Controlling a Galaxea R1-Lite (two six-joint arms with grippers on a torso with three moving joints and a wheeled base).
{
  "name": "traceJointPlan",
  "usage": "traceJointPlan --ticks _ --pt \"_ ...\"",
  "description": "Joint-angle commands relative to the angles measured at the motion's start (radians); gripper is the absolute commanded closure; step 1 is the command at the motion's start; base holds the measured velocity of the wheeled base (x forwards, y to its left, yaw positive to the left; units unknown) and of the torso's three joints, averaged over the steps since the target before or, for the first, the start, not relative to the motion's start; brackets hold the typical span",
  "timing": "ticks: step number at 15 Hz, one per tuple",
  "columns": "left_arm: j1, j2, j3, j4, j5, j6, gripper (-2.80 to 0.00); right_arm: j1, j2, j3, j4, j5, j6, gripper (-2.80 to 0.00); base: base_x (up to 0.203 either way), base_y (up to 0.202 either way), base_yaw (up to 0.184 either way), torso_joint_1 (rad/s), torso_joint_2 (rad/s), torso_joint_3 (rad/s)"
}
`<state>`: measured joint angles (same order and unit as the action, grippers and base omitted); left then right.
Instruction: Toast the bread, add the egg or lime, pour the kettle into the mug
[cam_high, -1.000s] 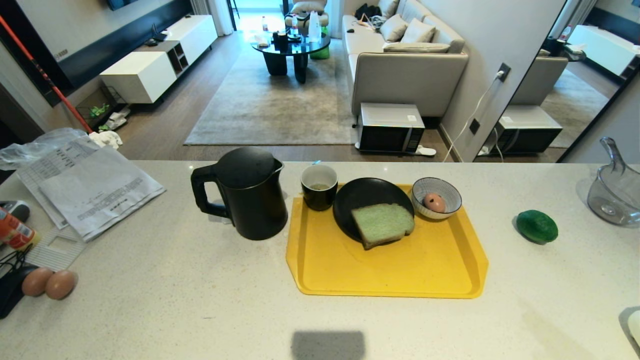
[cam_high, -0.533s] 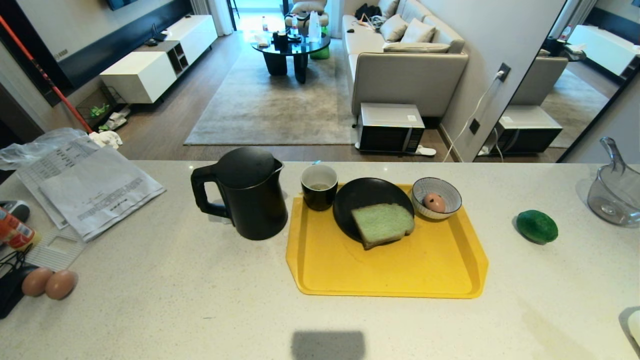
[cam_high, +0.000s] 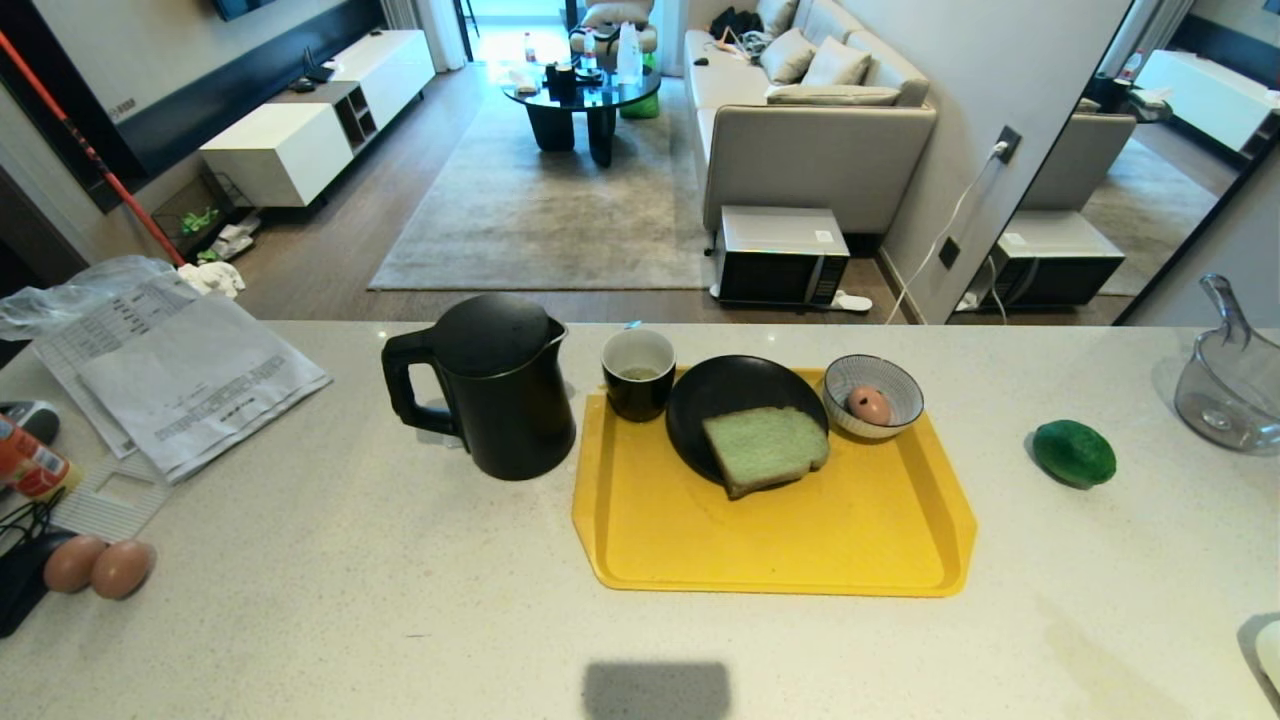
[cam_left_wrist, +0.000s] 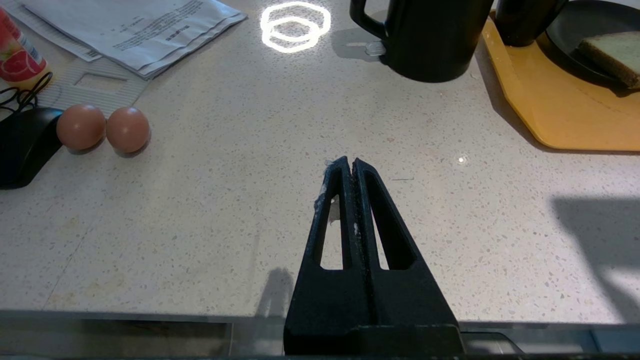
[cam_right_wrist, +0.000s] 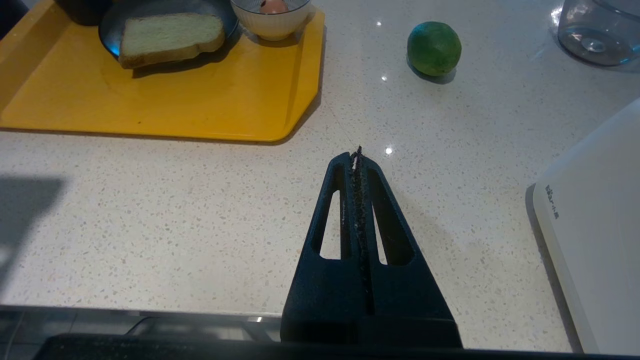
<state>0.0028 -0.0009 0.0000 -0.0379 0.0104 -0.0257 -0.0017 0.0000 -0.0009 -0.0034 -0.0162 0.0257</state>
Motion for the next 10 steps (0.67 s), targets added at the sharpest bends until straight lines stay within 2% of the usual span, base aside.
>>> traceJointPlan --ticks 1,10 --pt "0.0 -0.002 0.014 0.0 0.0 0.0 0.0 0.0 0.0 0.001 -0.001 -0.001 0.0 0.0 0.0 0.0 0.0 0.0 0.0 0.0" --pt "0.0 -0.002 0.014 0.0 0.0 0.0 0.0 0.0 0.0 -0.001 0.0 -0.001 0.0 0.0 0.0 0.0 0.0 0.0 0.0 0.0"
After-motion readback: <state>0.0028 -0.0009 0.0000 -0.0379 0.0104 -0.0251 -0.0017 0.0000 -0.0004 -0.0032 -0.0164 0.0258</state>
